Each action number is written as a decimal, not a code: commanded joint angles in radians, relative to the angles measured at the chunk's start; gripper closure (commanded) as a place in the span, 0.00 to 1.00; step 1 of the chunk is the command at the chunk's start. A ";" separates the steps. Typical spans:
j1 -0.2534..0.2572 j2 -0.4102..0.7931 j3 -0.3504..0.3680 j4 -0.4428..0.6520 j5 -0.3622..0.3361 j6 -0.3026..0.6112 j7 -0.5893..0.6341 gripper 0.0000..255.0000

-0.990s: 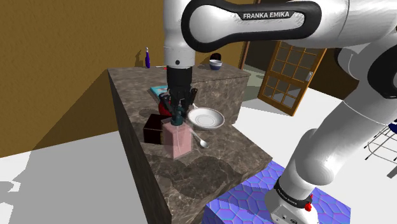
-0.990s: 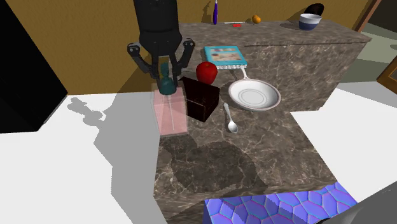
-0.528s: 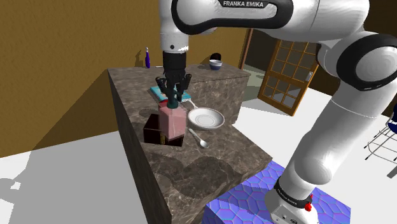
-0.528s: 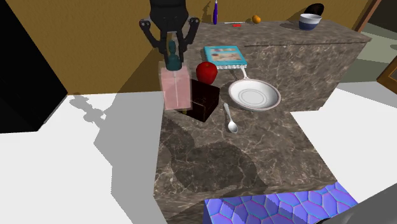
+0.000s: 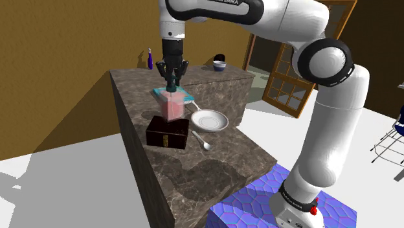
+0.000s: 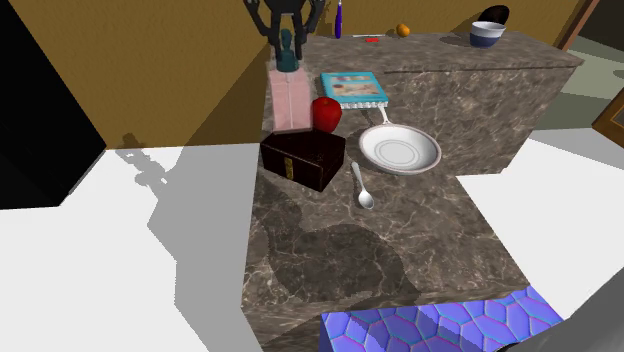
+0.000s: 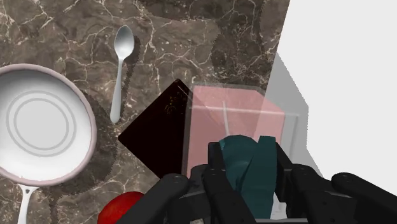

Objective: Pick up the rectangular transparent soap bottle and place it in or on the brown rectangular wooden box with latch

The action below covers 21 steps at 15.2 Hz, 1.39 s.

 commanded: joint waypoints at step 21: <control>-0.027 0.217 -0.035 0.165 -0.070 0.040 -0.082 1.00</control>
